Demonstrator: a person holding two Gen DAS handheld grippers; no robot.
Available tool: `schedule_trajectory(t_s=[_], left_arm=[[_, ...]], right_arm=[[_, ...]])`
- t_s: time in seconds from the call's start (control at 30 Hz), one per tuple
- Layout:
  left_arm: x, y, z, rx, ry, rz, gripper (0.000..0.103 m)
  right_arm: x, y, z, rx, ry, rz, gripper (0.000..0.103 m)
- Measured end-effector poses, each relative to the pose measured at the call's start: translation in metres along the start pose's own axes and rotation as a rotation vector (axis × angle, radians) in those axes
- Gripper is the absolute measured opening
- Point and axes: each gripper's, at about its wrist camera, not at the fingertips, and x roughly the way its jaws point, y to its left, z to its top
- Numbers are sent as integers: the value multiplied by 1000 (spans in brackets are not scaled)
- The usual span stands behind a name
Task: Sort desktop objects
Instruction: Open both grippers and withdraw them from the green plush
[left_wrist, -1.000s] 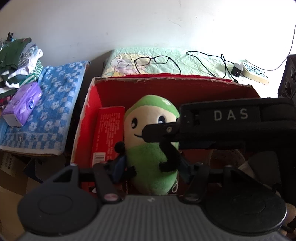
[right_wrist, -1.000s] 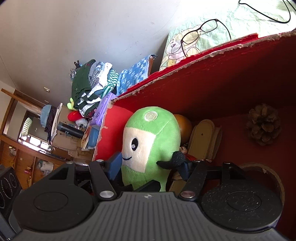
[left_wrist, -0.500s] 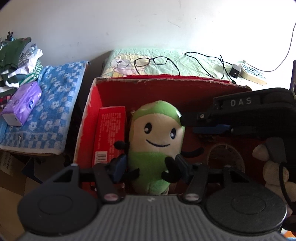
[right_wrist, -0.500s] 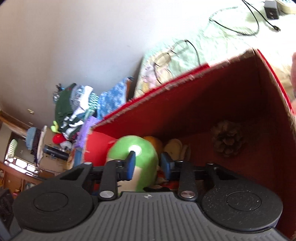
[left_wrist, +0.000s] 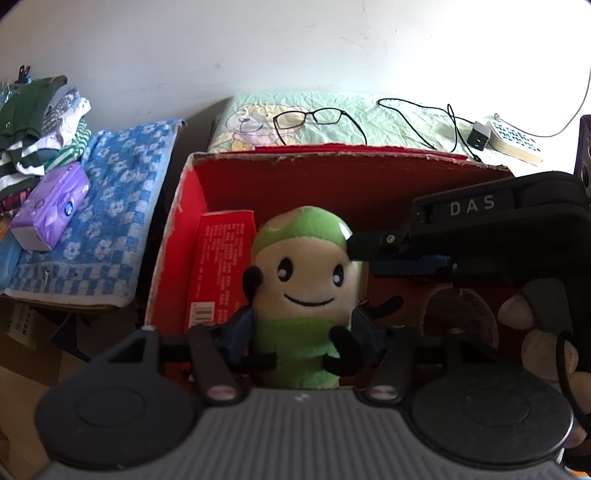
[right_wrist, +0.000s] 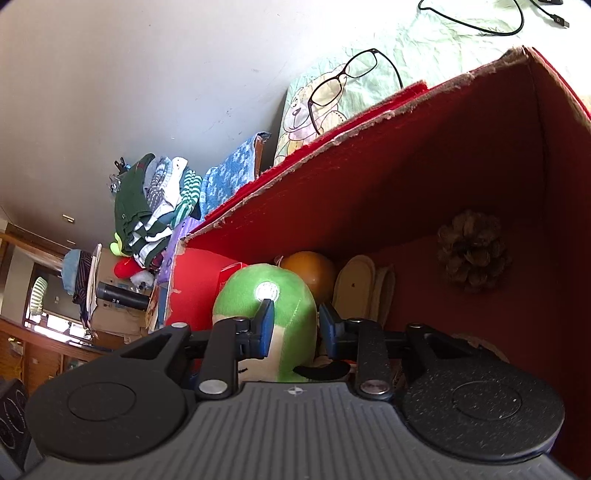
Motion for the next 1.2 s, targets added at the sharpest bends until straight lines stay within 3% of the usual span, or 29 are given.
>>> schedule_trajectory(t_s=[0.5, 0.67, 1.2], left_arm=[[4, -8, 2, 6, 14, 32, 72], [8, -6, 1, -8, 33, 47, 88], [3, -1, 2, -47, 41, 55, 86]], right_arm=[[-2, 1, -1, -7, -12, 2, 32], [-2, 1, 0, -12, -14, 1, 32], [-5, 5, -2, -30, -40, -25, 35]])
